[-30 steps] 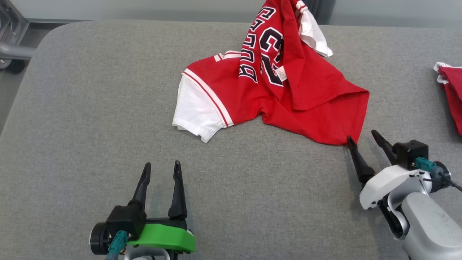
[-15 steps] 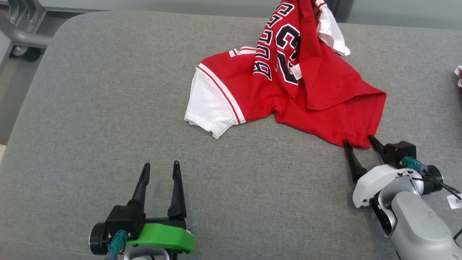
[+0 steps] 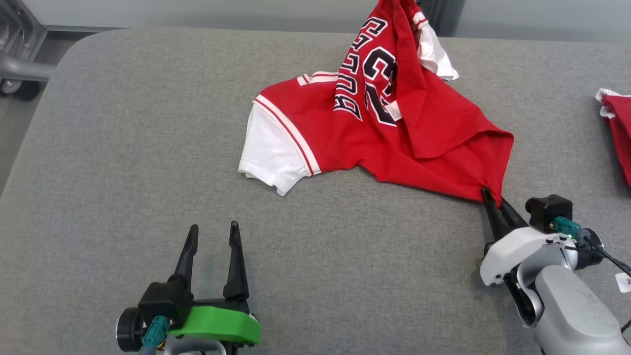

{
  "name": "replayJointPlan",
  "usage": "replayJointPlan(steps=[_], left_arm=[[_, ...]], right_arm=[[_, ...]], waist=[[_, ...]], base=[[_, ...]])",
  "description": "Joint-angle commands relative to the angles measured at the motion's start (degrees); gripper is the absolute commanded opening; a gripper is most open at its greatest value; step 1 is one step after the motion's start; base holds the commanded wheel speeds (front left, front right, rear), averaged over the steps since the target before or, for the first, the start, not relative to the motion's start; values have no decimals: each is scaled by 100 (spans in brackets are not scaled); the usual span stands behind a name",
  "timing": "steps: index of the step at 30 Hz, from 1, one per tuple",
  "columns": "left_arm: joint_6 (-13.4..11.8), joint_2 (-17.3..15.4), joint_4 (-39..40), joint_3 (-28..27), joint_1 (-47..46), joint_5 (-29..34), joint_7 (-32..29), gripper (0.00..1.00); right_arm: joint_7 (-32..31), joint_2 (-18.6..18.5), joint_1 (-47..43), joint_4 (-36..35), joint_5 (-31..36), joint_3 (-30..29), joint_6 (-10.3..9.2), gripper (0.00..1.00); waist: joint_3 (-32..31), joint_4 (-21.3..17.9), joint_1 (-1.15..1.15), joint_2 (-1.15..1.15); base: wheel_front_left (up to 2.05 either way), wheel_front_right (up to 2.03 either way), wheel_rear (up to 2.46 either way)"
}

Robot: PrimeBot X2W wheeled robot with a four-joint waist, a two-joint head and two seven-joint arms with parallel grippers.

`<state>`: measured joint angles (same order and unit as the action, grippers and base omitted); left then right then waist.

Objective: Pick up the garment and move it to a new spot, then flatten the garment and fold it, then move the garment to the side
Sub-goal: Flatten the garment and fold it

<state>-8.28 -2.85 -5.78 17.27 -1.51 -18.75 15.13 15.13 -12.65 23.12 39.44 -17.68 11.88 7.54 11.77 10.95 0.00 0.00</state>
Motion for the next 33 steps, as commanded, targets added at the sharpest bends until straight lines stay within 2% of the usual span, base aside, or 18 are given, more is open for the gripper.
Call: replayJointPlan(steps=[1,10,18,19,20,21,26,33], left_arm=[[-10,-9,13,-29,83,15,2,100],[30,-10,20,-79,97,74,1,100],[113,-10,-91,-172,43,157,1,100],[120,-10,-114,-174,16,171,1,100],[128,-10,-137,-183,-11,164,1,100],[151,-10,-164,-183,-42,155,1,100],[264,-10,-450,-176,-215,74,0,100],[445,-43,-1185,-226,-566,-327,-335,100]], right_arm=[[2,-124,-197,-138,-47,-45,-10,0],[1,-477,-876,-649,-148,-442,-10,0],[0,-419,-1075,-755,18,-776,-10,0],[1,-401,-1087,-794,43,-815,-10,11],[1,-390,-1099,-825,75,-831,-10,41],[1,-381,-1114,-861,104,-830,-10,100],[1,-340,-1179,-1162,213,-973,-9,100],[1,-238,-1338,-1956,440,-1361,-9,100]], waist=[[-92,-191,0,0],[-116,-558,0,0],[-175,-784,0,0],[-188,-818,0,0],[-200,-854,0,0],[-208,-892,0,0],[-271,-1084,0,0],[-287,-1389,0,0]], base=[[0,0,0],[0,0,0],[0,0,0],[0,0,0],[0,0,0],[0,0,0],[0,0,0],[0,0,0]])
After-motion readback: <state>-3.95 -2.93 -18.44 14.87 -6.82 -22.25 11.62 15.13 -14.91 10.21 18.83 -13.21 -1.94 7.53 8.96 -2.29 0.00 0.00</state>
